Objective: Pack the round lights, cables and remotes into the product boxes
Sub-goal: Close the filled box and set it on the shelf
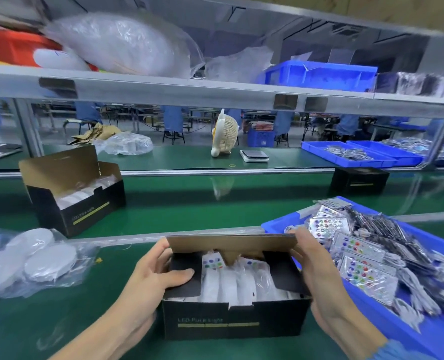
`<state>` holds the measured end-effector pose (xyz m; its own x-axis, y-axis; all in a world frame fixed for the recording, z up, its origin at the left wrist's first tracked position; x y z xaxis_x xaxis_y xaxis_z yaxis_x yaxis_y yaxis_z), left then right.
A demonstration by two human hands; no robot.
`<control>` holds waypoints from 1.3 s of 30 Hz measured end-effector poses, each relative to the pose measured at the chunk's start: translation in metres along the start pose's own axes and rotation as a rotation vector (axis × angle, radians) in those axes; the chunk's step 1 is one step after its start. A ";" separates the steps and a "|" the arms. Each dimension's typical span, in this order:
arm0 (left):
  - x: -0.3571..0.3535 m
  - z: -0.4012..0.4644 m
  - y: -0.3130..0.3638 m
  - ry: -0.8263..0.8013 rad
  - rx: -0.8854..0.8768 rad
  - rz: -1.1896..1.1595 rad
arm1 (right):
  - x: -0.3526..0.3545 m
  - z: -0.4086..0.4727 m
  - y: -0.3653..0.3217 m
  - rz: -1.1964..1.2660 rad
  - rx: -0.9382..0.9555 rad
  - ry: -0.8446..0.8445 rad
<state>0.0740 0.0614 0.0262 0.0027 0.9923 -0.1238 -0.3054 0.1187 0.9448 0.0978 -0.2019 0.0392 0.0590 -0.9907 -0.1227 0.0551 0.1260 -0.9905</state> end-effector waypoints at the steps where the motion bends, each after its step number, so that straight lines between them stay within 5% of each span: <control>1: 0.001 -0.001 0.001 0.004 -0.055 0.022 | -0.001 -0.002 -0.004 -0.031 0.060 -0.005; 7: 0.002 0.000 0.013 -0.020 -0.277 0.266 | 0.007 -0.012 -0.003 -0.228 0.198 -0.105; 12: -0.009 0.014 0.014 -0.121 0.015 0.250 | -0.002 -0.008 0.001 -0.195 0.177 -0.052; 17: -0.018 0.018 0.010 -0.031 0.295 0.068 | -0.004 -0.011 0.000 -0.136 0.129 -0.068; 30: -0.022 0.014 0.019 0.050 0.298 0.081 | -0.011 -0.019 -0.011 -0.113 0.187 -0.001; 33: -0.019 0.007 0.015 0.061 0.345 0.107 | -0.007 -0.042 -0.043 -0.394 0.770 0.326; 35: -0.015 0.000 0.018 0.112 0.342 0.111 | -0.028 -0.063 -0.049 -0.754 1.172 0.204; 37: -0.012 0.005 0.019 0.139 0.307 0.082 | -0.057 -0.057 -0.045 -1.102 1.055 -0.051; 39: -0.003 0.005 0.018 0.157 0.232 -0.045 | -0.081 -0.037 -0.037 -1.422 0.640 -0.177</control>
<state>0.0731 0.0610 0.0451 -0.1414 0.9705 -0.1954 -0.0820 0.1852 0.9793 0.0542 -0.1281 0.0832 -0.2979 -0.2991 0.9065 0.5597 -0.8240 -0.0879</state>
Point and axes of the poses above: each hand's wrist, its own z-axis towards the middle knuckle, its own x-axis out of the back of the hand, y = z × x, the point moved 4 cm from there along z, towards the middle knuckle, and after that the axes turned 9 degrees about -x, right-handed, at the moved point
